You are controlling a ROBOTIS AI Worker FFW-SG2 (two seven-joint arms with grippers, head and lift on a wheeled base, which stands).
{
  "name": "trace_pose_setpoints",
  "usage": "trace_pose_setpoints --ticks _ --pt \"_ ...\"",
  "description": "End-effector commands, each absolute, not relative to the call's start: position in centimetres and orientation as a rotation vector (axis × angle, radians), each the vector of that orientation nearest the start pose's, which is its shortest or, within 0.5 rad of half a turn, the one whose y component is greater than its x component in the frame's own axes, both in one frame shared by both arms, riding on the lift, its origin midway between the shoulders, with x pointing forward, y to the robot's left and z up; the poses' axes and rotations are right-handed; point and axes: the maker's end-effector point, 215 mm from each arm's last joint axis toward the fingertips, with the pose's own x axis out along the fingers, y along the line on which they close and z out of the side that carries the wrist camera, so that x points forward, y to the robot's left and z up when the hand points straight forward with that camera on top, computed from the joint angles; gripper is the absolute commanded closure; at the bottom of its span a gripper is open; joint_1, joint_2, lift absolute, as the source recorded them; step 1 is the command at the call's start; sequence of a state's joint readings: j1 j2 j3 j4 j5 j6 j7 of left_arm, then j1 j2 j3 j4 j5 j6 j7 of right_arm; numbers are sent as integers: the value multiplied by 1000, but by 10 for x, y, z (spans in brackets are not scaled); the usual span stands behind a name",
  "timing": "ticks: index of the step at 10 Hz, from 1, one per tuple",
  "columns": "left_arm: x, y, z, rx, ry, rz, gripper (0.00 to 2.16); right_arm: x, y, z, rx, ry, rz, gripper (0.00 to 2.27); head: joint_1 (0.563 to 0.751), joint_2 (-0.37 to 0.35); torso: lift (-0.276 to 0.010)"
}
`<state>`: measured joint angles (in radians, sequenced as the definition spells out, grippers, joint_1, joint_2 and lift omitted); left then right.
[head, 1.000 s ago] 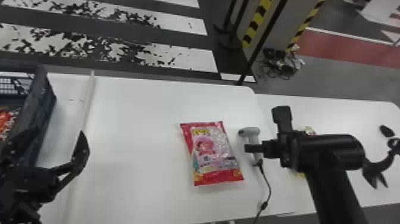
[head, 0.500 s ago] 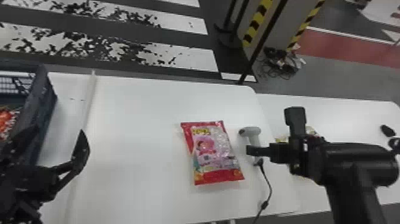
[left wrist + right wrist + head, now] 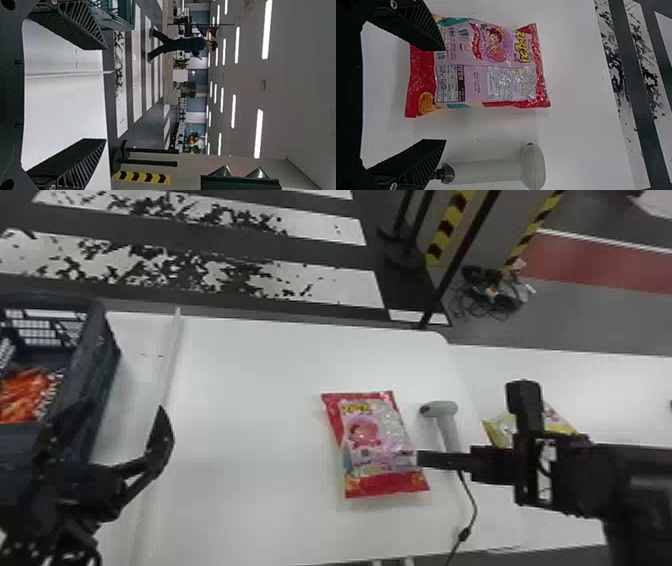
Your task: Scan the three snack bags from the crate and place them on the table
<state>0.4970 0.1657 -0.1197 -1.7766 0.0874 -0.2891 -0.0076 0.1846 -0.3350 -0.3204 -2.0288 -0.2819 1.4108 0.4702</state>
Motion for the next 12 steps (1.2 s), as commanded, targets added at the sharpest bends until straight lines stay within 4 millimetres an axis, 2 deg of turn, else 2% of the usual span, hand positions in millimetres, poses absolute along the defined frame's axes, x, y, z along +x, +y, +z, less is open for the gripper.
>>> trace_pose_setpoints --ticks 1,7,9,10,11,12 --pt "420 190 -402 4 18 -167 39 377 -334 -491 271 1053 234 73 695 -214 -62" --pt "419 191 -403 6 18 -167 39 402 -322 -534 364 1085 298 113 695 -182 -62" --pt "420 190 -403 5 18 -168 39 399 -322 -548 376 1119 314 127 695 -180 -62" --pt "420 190 -403 5 16 -168 39 396 -320 -552 390 1132 329 306 695 -180 -62" --pt "420 189 -403 3 16 -168 39 397 -320 -552 386 1131 344 1004 695 -178 -62" --pt "420 189 -403 3 16 -168 39 396 -319 -551 391 1134 347 2064 695 -176 -62"
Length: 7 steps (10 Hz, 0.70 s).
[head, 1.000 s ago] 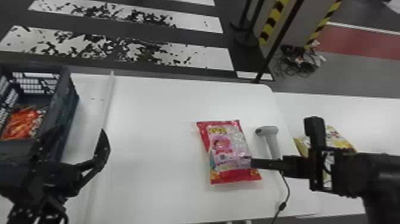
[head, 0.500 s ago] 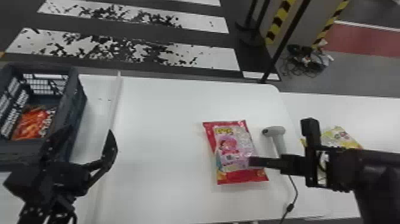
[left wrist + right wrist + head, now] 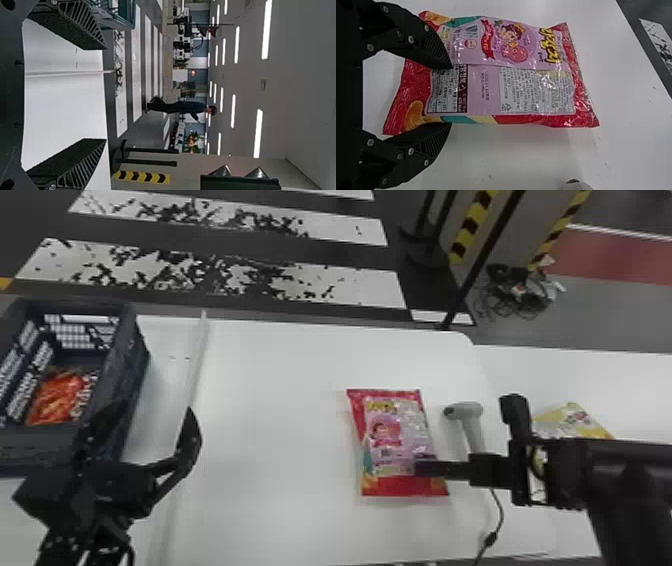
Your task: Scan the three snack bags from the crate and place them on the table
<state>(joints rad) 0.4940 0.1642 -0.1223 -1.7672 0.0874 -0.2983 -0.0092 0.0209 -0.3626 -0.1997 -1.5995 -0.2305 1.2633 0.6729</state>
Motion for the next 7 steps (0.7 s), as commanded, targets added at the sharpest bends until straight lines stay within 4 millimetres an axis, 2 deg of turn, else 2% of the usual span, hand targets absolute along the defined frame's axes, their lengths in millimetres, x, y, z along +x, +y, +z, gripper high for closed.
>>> trace_pose_setpoints --ticks 1,4,5,7 --pt "420 189 -403 3 16 -168 39 396 -319 -546 406 1132 353 2250 695 -177 -62" --pt "420 189 -402 3 16 -169 39 392 -318 -525 532 1110 394 2250 695 -174 -62" --pt "419 188 -402 1 15 -170 39 392 -320 -512 558 1085 404 2250 695 -175 -62" --pt "419 186 -399 2 12 -174 39 395 -331 -466 643 999 414 2250 695 -184 -62"
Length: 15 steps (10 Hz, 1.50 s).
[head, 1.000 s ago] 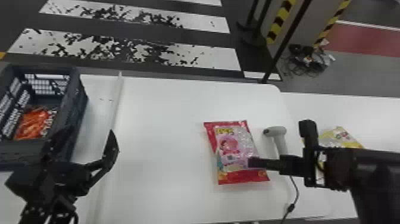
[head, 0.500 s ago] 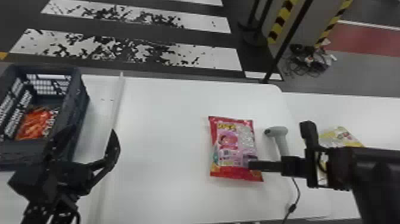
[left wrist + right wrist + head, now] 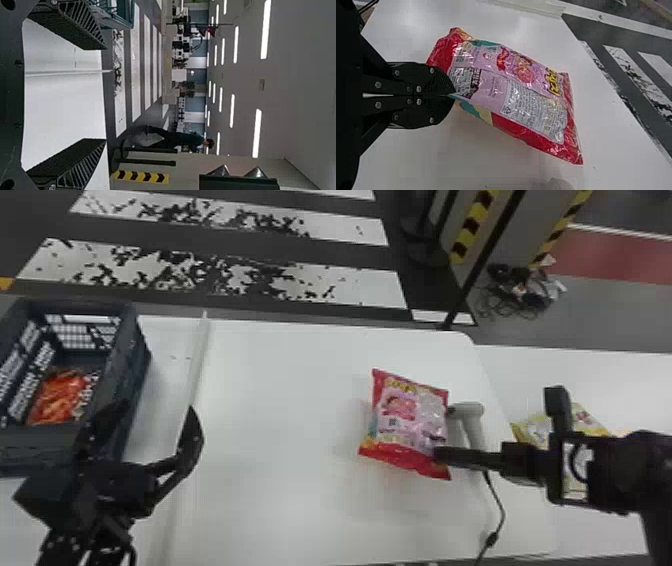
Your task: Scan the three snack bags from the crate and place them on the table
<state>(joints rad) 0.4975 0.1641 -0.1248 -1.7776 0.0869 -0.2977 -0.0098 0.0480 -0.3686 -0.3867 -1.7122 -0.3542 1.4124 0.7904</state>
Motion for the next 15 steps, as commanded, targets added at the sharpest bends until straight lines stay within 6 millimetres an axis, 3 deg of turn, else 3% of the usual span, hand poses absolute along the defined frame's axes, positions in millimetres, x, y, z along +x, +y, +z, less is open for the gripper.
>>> trace_pose_setpoints --ticks 1,4,7,8,11,13,15 --pt "419 186 -398 3 10 -175 39 404 -346 -439 668 922 401 2250 695 -189 -62" --pt "418 186 -398 4 10 -174 39 425 -415 -399 624 781 251 2250 695 -250 -62" --pt "419 187 -398 6 9 -176 39 442 -511 -393 567 653 -6 2250 695 -345 -62" --pt "419 188 -399 7 12 -174 39 445 -543 -399 541 613 -101 2253 695 -350 -62" --pt "420 190 -399 7 12 -171 39 446 -605 -440 541 568 -299 2250 695 -350 -62" --pt "420 191 -401 8 14 -171 39 425 -648 -479 534 613 -474 2250 695 -350 -62" --pt "420 190 -402 6 16 -173 39 409 -670 -510 536 632 -565 2155 695 -350 -62"
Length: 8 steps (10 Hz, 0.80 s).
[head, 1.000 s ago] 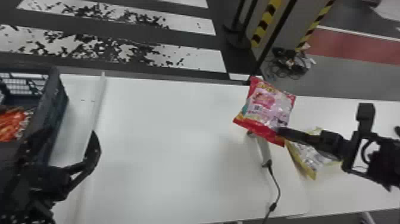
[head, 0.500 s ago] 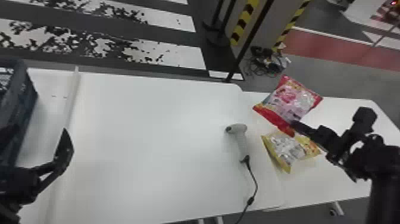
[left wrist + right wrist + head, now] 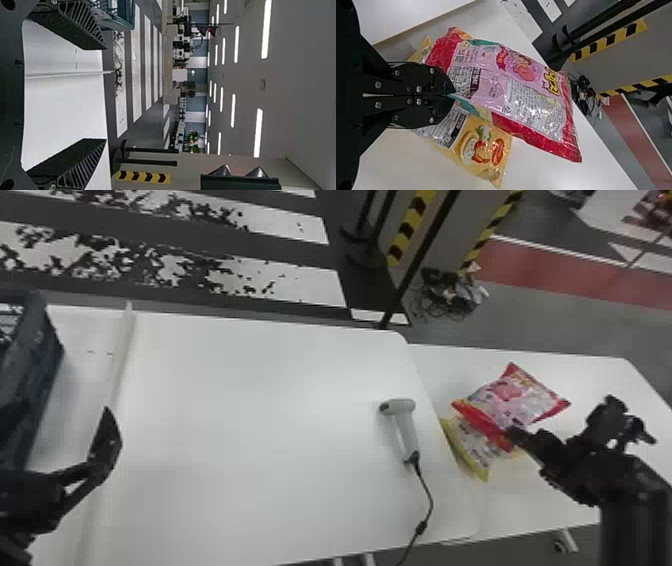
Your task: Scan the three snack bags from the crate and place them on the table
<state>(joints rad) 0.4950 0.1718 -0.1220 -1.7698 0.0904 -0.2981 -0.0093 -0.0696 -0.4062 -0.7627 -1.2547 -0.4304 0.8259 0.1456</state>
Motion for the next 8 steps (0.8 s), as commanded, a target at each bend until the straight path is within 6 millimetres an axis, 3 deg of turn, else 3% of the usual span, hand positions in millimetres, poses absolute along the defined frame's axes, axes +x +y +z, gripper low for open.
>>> trace_pose_setpoints --ticks 1,2,3,4,5,7,8 --pt "420 189 -401 4 13 -175 39 405 -674 -518 544 625 -590 1814 695 -350 -62" --pt "420 188 -401 3 13 -177 39 401 -675 -524 550 633 -603 819 695 -350 -62" --pt "420 188 -400 2 10 -176 39 394 -679 -527 540 647 -631 -2 695 -350 -62" --pt "419 189 -401 2 11 -175 39 393 -680 -525 532 644 -632 -2 695 -350 -62" --pt "418 189 -400 2 8 -175 39 397 -684 -509 508 595 -629 56 695 -350 -62" --pt "418 189 -399 0 3 -174 39 407 -698 -451 382 452 -651 60 695 -350 -62" --pt "417 189 -399 -2 3 -173 39 413 -689 -424 328 407 -636 63 695 -350 -62"
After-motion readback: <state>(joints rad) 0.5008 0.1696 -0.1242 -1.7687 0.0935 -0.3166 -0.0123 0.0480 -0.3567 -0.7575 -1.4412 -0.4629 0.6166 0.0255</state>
